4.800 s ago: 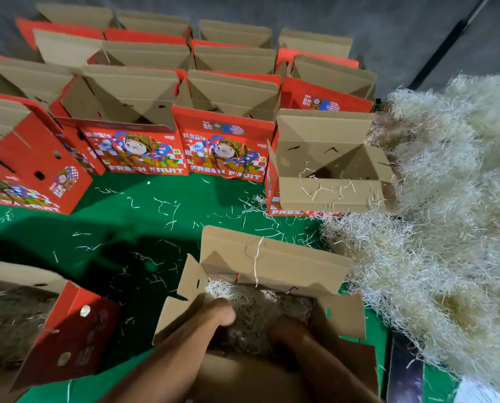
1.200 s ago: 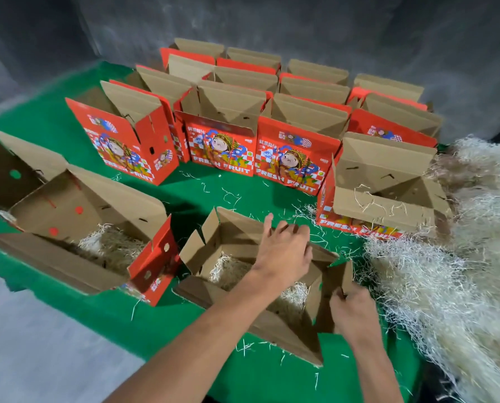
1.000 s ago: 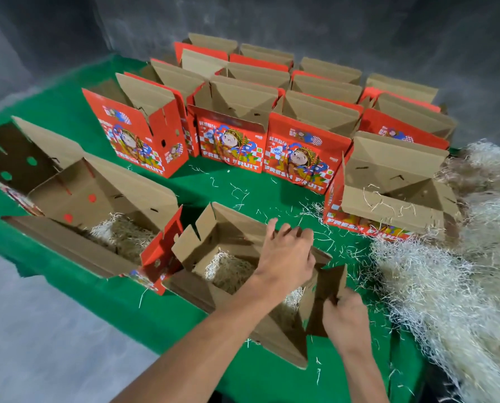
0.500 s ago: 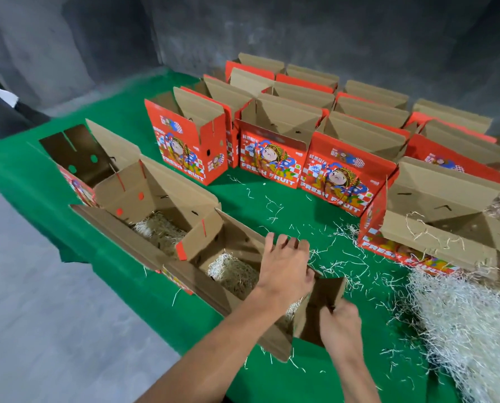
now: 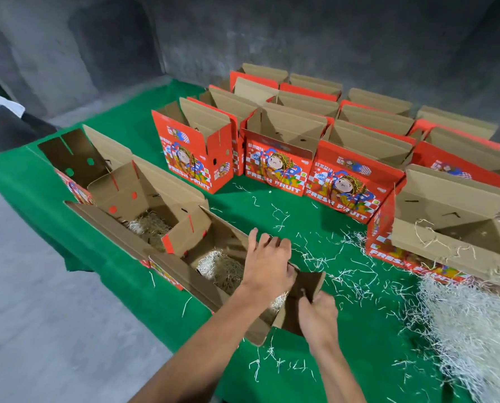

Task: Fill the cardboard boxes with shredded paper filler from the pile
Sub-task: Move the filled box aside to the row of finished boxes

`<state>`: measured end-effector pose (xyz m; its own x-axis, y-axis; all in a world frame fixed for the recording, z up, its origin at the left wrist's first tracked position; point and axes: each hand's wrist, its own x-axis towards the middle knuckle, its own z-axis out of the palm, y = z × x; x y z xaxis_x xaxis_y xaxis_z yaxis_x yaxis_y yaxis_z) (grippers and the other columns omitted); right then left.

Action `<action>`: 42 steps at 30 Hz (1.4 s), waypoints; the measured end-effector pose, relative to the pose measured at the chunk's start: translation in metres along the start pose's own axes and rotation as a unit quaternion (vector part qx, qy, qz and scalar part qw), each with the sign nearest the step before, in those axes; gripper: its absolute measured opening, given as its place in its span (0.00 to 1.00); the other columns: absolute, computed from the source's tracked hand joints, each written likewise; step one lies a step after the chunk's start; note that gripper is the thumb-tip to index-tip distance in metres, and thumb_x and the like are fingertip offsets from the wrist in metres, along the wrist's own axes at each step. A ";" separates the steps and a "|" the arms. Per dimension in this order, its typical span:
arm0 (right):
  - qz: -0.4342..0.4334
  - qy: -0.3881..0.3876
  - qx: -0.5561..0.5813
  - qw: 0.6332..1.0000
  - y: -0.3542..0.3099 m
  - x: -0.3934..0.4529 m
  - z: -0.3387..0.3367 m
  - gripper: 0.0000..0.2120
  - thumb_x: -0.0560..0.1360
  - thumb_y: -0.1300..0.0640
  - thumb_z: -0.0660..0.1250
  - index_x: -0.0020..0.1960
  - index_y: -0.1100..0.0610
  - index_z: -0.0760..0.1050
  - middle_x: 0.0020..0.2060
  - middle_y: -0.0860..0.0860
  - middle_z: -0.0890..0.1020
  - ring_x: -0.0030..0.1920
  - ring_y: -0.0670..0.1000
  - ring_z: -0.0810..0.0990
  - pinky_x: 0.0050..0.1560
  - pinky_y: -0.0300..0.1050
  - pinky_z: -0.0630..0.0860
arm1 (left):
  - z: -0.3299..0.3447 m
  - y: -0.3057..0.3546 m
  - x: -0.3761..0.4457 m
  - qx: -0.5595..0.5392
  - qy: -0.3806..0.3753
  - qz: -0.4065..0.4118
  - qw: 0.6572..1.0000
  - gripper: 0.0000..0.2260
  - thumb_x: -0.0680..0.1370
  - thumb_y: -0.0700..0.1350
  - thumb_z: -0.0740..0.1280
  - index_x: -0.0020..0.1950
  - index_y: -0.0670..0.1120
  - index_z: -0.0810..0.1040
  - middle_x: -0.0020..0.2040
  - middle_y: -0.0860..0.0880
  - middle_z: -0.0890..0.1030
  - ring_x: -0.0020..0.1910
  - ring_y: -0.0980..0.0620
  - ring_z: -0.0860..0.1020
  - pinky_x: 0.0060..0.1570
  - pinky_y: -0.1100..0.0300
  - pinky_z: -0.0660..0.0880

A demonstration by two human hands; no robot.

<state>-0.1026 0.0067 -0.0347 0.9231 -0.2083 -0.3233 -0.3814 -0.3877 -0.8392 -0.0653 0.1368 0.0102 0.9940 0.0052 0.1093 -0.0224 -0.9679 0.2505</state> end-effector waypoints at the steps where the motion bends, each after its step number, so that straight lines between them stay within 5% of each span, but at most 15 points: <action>1: -0.003 -0.002 -0.003 1.000 -0.002 0.000 0.004 0.13 0.77 0.59 0.67 0.34 0.61 0.77 0.30 0.53 0.83 0.30 0.51 0.82 0.29 0.41 0.75 | -0.001 -0.005 0.000 0.001 0.001 -0.003 1.000 0.12 0.73 0.49 0.68 0.54 0.49 0.75 0.49 0.52 0.79 0.57 0.47 0.74 0.76 0.41 0.47; 15: -0.028 -0.041 0.002 0.999 -0.035 0.001 0.060 0.14 0.78 0.59 0.67 0.34 0.59 0.77 0.35 0.57 0.84 0.34 0.54 0.83 0.37 0.49 0.80 | -0.016 -0.059 0.013 0.032 0.005 -0.041 0.999 0.11 0.73 0.48 0.67 0.54 0.49 0.75 0.49 0.51 0.79 0.57 0.46 0.73 0.76 0.39 0.46; 28: 0.010 -0.084 0.034 0.996 -0.079 0.018 0.118 0.08 0.76 0.61 0.70 0.49 0.67 0.78 0.43 0.61 0.83 0.43 0.58 0.84 0.45 0.54 0.81 | -0.027 -0.099 0.042 -0.007 0.009 -0.019 1.000 0.05 0.73 0.44 0.64 0.45 0.54 0.76 0.45 0.55 0.77 0.57 0.50 0.71 0.75 0.40 0.43; 36: -0.031 -0.091 0.049 0.994 -0.100 0.019 0.159 0.23 0.66 0.44 0.61 0.36 0.66 0.76 0.30 0.67 0.79 0.33 0.50 0.67 0.29 0.46 0.70 | -0.035 -0.124 0.055 -0.004 0.013 -0.030 0.999 0.05 0.76 0.45 0.62 0.44 0.54 0.76 0.44 0.56 0.77 0.57 0.50 0.71 0.75 0.40 0.43; 42: -0.032 -0.099 0.041 0.994 -0.117 0.026 0.189 0.14 0.74 0.54 0.67 0.35 0.62 0.76 0.27 0.55 0.77 0.26 0.53 0.65 0.28 0.43 0.67 | -0.042 -0.155 0.071 0.006 0.007 -0.045 0.999 0.05 0.76 0.45 0.62 0.43 0.54 0.75 0.44 0.55 0.77 0.56 0.50 0.71 0.75 0.40 0.44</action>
<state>-0.0244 0.2165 -0.0278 0.9401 -0.0022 -0.3408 -0.3238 -0.3176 -0.8912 0.0047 0.2983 0.0196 0.9902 0.0967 0.1007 0.0690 -0.9659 0.2494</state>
